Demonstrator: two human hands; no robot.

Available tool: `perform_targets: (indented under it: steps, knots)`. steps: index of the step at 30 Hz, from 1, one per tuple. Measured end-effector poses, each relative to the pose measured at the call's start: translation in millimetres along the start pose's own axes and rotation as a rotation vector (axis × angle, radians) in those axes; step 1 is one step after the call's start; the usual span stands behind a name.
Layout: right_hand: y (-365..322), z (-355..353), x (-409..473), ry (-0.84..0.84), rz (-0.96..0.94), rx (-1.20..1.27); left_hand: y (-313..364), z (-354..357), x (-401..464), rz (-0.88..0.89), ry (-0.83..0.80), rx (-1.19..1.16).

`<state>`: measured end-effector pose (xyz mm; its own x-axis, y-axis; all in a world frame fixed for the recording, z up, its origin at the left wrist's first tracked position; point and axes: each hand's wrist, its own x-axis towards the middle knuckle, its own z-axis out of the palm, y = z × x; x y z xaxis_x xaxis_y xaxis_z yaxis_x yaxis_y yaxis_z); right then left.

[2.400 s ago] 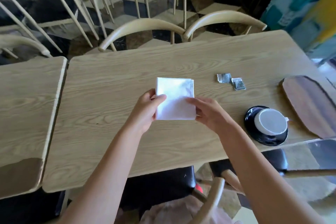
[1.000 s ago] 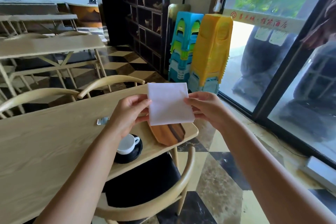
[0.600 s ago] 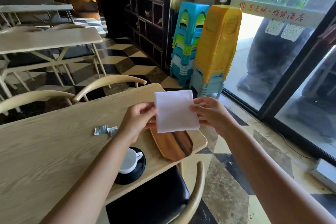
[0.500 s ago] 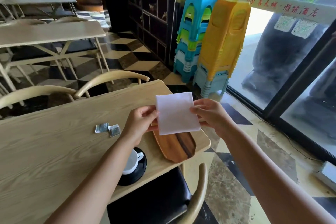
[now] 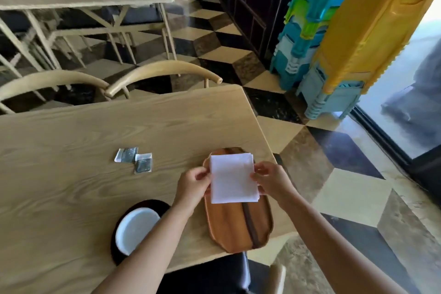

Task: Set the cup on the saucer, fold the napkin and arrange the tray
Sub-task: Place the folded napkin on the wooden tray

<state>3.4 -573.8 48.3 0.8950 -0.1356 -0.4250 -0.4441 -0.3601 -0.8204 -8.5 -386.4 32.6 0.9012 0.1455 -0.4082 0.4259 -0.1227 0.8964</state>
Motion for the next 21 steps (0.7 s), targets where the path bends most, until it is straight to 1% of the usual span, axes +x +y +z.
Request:
perform_targets:
  steps: [3, 9, 12, 14, 16, 17, 18, 19, 20, 21]
  knots:
    - [17.1, 4.1, 21.4, -0.006, 0.011, -0.062, -19.1, 13.8, 16.4, 0.020, 0.037, 0.087]
    - [37.0, 13.6, 56.8, -0.019, -0.054, -0.218, -49.0, 31.2, 47.8, 0.082, 0.152, 0.189]
    - [44.5, 18.5, 64.0, 0.028, -0.087, -0.340, -59.5, 37.7, 50.9, 0.156, 0.178, 0.228]
    - [50.9, 21.3, 61.9, 0.077, -0.112, -0.430, -62.1, 41.6, 46.7, 0.227, 0.220, 0.321]
    - [57.8, 22.7, 59.2, 0.141, -0.209, -0.575, -68.1, 42.8, 45.3, 0.363, 0.336, 0.526]
    - [61.4, 23.1, 57.6, 0.175, -0.297, -0.652, -71.2, 42.3, 44.3, 0.471, 0.340, 0.628]
    - [64.9, 23.9, 55.7, 0.197, -0.412, -0.725, -73.5, 42.3, 42.2, 0.578, 0.302, 0.726]
    - [68.5, 25.2, 53.9, 0.200, -0.537, -0.791, -76.1, 42.8, 39.1, 0.666, 0.222, 0.833]
    - [72.1, 26.6, 52.2, 0.187, -0.648, -0.850, -78.2, 43.7, 35.5, 0.711, 0.131, 0.953]
    - [76.0, 28.2, 51.1, 0.151, -0.717, -0.912, -82.1, 44.7, 33.7, 0.718, 0.052, 1.068]
